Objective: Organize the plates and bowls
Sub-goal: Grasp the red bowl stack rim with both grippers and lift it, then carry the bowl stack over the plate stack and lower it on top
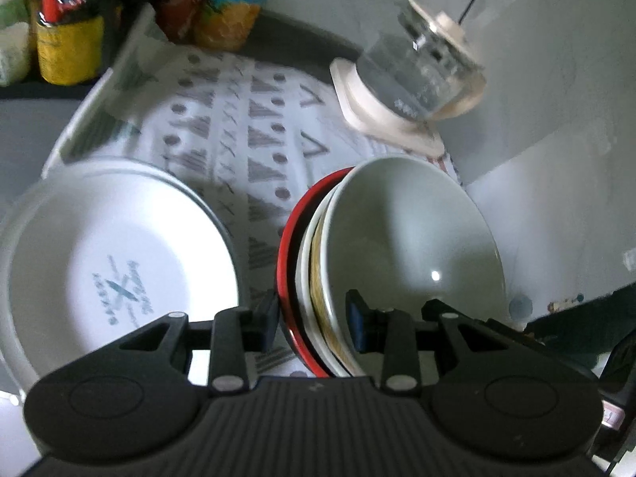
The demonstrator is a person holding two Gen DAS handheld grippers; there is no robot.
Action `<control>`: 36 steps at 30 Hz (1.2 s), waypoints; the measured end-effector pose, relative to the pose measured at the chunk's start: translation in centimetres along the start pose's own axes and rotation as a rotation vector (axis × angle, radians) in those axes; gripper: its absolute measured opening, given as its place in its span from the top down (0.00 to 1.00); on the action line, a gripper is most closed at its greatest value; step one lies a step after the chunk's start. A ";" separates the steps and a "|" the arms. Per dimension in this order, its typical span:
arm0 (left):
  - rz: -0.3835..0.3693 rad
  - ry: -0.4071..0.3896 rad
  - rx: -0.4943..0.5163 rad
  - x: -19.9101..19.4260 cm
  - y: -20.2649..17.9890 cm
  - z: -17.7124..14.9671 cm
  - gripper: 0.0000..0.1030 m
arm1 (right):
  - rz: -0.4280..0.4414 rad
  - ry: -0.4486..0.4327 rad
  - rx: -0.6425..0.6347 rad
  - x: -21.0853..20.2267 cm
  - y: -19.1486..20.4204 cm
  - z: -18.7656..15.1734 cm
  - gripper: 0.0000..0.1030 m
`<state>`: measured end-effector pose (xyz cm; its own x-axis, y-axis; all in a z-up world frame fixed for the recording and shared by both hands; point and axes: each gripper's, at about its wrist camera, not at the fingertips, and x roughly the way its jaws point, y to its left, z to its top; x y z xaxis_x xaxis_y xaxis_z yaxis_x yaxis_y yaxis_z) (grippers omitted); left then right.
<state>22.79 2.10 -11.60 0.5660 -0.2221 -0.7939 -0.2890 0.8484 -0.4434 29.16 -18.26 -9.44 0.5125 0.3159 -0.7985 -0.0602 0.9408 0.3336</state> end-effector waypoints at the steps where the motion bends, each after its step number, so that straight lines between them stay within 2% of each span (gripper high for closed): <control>1: 0.003 -0.011 -0.001 -0.5 0.1 0.2 0.67 | 0.010 -0.004 -0.008 -0.1 0.5 0.2 0.66; 7: 0.022 -0.063 -0.037 -3.0 1.3 1.0 0.67 | 0.063 -0.036 -0.059 -0.8 3.1 1.0 0.66; 13: 0.082 -0.091 -0.072 -4.9 3.3 0.6 0.67 | 0.132 -0.035 -0.105 -0.2 5.7 1.2 0.66; 16: 0.088 -0.088 -0.134 -5.3 5.0 0.1 0.67 | 0.164 -0.017 -0.152 0.5 7.0 1.0 0.66; 23: 0.111 -0.092 -0.204 -6.1 8.3 -0.9 0.67 | 0.185 0.029 -0.210 2.0 9.8 -0.1 0.66; 36: 0.161 -0.113 -0.287 -7.0 12.8 -0.7 0.67 | 0.217 0.115 -0.297 5.0 14.2 -2.4 0.66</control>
<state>14.61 14.17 -11.95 0.5732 -0.0282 -0.8189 -0.5777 0.6948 -0.4283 28.83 -3.08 -9.84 0.3618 0.5075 -0.7820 -0.4106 0.8398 0.3551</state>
